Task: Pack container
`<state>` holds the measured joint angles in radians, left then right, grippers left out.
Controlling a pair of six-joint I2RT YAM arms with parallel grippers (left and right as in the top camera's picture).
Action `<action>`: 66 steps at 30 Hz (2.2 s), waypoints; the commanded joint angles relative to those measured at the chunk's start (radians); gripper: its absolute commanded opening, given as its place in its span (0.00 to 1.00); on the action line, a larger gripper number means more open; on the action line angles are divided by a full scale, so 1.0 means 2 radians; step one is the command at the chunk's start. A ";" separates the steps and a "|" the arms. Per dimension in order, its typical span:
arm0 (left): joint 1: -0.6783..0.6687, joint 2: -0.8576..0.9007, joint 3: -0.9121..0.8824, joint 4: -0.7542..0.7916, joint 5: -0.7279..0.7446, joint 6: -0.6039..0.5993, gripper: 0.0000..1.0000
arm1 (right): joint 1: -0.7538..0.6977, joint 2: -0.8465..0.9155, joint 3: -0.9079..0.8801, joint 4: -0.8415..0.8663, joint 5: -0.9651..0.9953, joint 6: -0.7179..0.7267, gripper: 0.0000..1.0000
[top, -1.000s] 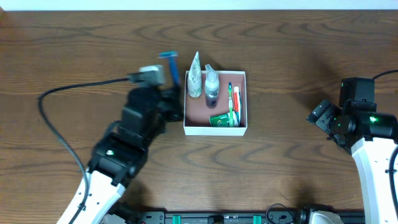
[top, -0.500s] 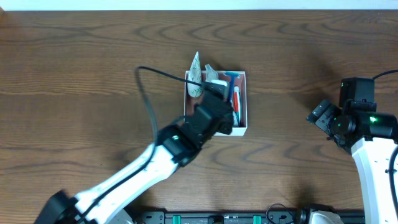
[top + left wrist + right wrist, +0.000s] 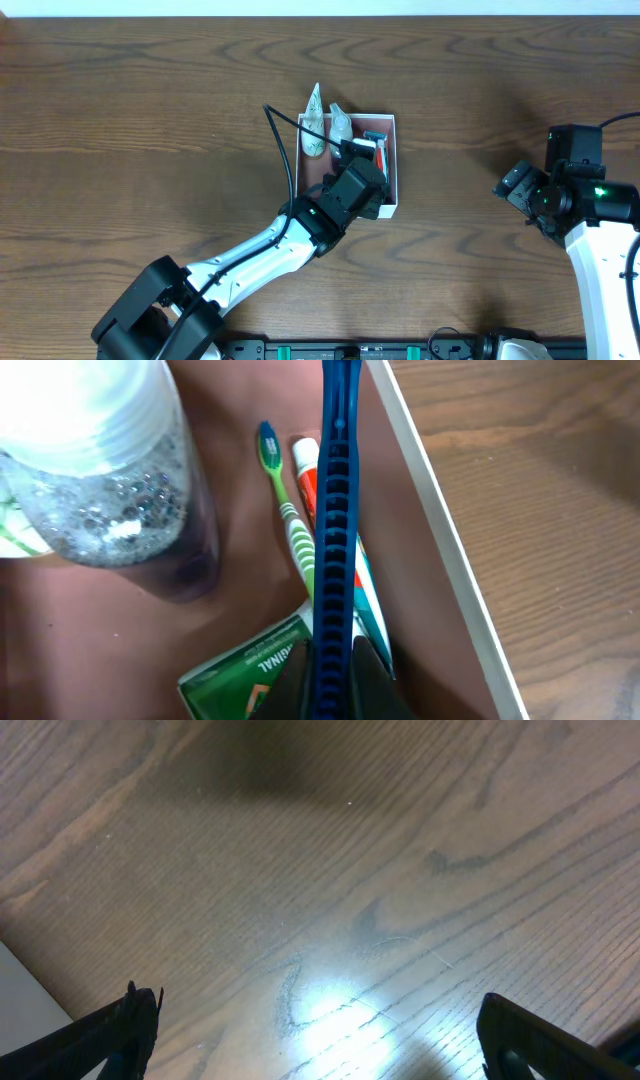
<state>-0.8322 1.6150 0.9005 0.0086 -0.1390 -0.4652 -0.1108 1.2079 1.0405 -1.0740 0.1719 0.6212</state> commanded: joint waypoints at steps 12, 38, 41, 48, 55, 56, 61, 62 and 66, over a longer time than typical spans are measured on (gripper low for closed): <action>0.000 0.002 0.009 0.005 -0.019 0.010 0.29 | -0.005 0.001 0.003 0.000 0.002 0.007 0.99; 0.000 -0.377 0.016 -0.242 -0.137 0.083 0.98 | -0.005 0.001 0.003 0.000 0.002 0.007 0.99; 0.000 -0.427 0.016 -0.296 -0.138 0.093 0.98 | -0.005 0.001 0.003 0.000 0.002 0.007 0.99; 0.000 -0.485 0.016 -0.441 -0.137 0.111 0.98 | -0.005 0.001 0.003 0.000 0.002 0.007 0.99; 0.000 -0.486 0.015 -0.528 -0.159 0.051 0.98 | -0.005 0.001 0.003 0.000 0.002 0.007 0.99; 0.000 -0.487 0.014 -0.527 -0.159 0.046 0.98 | -0.005 0.001 0.003 0.000 0.002 0.007 0.99; 0.012 -0.508 -0.020 -0.482 -0.161 0.043 0.98 | -0.005 0.001 0.003 0.000 0.002 0.007 0.99; 0.027 -0.514 -0.031 -0.470 -0.161 0.043 0.98 | -0.005 0.001 0.003 0.000 0.002 0.007 0.99; 0.121 -0.541 -0.090 -0.386 -0.146 0.043 0.98 | -0.005 0.001 0.003 0.000 0.002 0.007 0.99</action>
<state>-0.7044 0.5667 0.7959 -0.8310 -0.4347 -0.3637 -0.1108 1.2083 1.0405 -1.0737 0.1719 0.6212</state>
